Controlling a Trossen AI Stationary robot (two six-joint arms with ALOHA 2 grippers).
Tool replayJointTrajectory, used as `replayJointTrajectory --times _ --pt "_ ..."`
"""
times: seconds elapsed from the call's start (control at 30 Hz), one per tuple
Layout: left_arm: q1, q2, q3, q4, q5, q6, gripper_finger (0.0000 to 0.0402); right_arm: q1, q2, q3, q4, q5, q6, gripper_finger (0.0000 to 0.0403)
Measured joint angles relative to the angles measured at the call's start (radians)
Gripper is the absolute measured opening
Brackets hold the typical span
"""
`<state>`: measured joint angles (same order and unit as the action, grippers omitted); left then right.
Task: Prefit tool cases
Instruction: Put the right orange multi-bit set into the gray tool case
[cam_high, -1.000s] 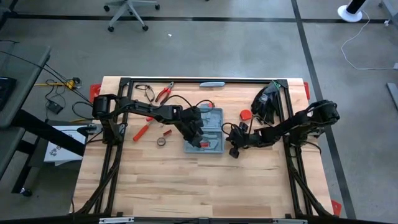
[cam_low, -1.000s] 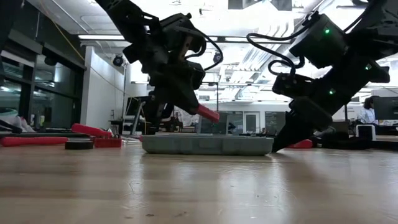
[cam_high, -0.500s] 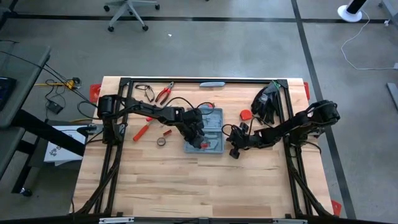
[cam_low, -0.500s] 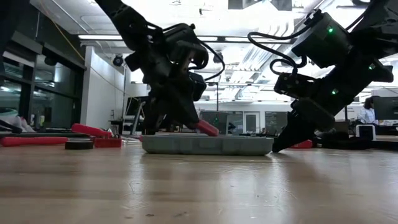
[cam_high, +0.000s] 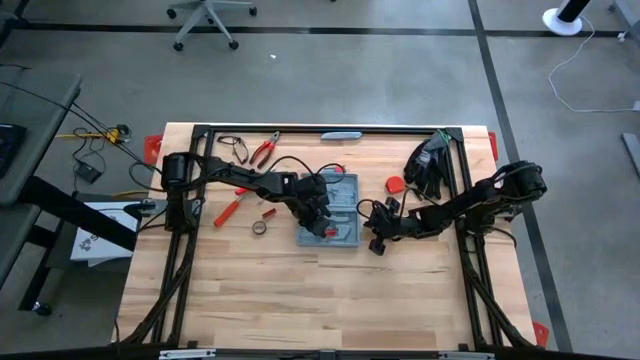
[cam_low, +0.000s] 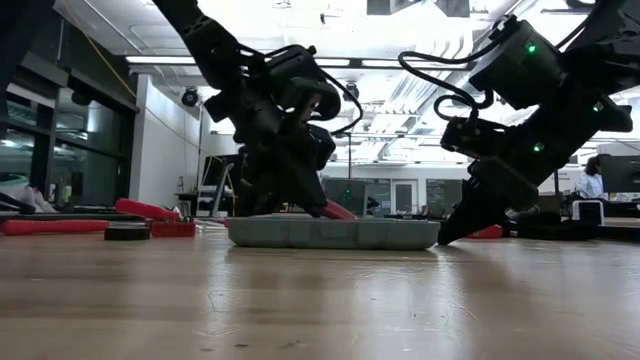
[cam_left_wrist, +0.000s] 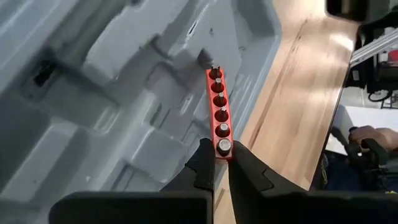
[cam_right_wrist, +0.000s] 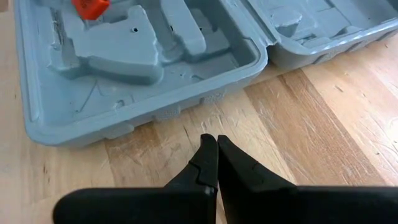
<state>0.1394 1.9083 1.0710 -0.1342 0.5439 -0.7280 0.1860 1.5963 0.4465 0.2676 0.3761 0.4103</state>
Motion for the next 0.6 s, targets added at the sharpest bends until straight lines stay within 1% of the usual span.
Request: replayJointTrajectory --times 0.17,0.37,0.6 --pt "0.001 0.007 0.001 0.010 -0.004 0.002 0.0010 0.000 0.000 0.000 0.000 -0.001 0.000 0.0000" --pt "0.005 0.008 0.001 0.033 -0.017 -0.022 0.0036 0.000 0.000 0.000 0.000 -0.001 0.000 0.0000" --pt "0.005 0.008 0.001 0.031 0.001 -0.022 0.0043 0.000 0.000 0.000 0.000 -0.001 0.000 0.0000"
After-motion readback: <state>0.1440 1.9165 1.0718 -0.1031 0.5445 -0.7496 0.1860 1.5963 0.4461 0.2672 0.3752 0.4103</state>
